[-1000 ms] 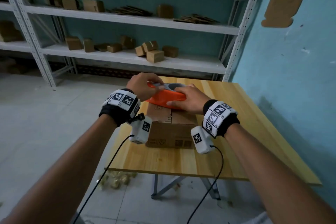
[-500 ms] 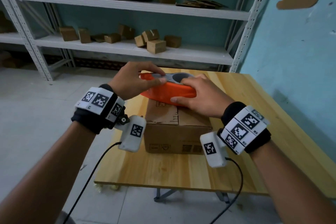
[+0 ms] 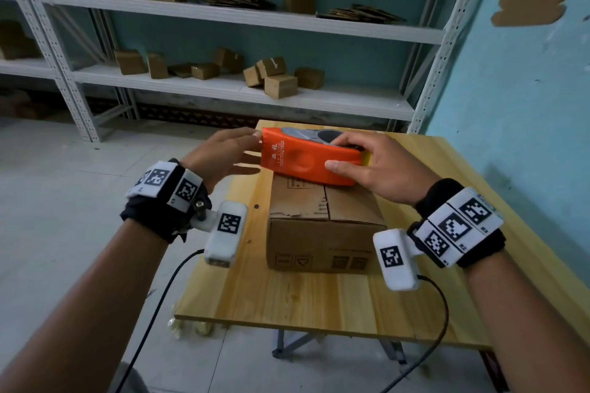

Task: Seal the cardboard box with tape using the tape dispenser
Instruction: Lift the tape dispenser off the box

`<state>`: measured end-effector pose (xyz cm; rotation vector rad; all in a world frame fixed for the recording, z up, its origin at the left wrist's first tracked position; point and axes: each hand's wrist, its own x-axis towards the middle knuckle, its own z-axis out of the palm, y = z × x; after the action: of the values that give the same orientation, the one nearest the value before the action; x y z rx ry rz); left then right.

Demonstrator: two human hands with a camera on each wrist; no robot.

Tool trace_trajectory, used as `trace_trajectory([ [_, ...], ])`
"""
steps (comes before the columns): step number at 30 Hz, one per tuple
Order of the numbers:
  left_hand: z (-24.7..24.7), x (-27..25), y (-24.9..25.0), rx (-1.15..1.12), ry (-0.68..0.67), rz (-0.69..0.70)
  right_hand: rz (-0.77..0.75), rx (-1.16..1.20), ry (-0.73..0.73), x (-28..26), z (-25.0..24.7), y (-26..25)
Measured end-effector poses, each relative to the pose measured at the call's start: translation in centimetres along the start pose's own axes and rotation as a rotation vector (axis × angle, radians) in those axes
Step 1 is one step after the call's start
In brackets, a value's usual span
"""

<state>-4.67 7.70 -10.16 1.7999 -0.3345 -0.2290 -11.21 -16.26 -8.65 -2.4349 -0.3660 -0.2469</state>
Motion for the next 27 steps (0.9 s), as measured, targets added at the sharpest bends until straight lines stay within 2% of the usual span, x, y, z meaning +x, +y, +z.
trace_trajectory([
  [7,0.5,-0.1,0.2,-0.124,-0.045,0.052,-0.007,0.039,0.008,-0.5,-1.4,0.5],
  [12,1.3,0.3,0.3,-0.089,-0.053,0.113,-0.004,0.038,0.012,-1.1,-2.5,0.7],
  [17,2.6,0.9,0.4,-0.033,-0.025,0.148,0.055,0.147,0.034,-2.0,-3.5,0.5],
  [20,2.8,1.5,-0.2,0.174,-0.048,0.189,0.107,0.244,0.091,-2.6,-4.2,0.6],
  [23,2.9,1.6,-0.5,0.49,-0.192,0.219,0.161,0.298,0.144,-3.0,-5.1,0.9],
  [27,4.2,1.3,-0.5,0.662,-0.269,0.315,0.213,0.286,0.147,-3.4,-5.7,1.4],
])
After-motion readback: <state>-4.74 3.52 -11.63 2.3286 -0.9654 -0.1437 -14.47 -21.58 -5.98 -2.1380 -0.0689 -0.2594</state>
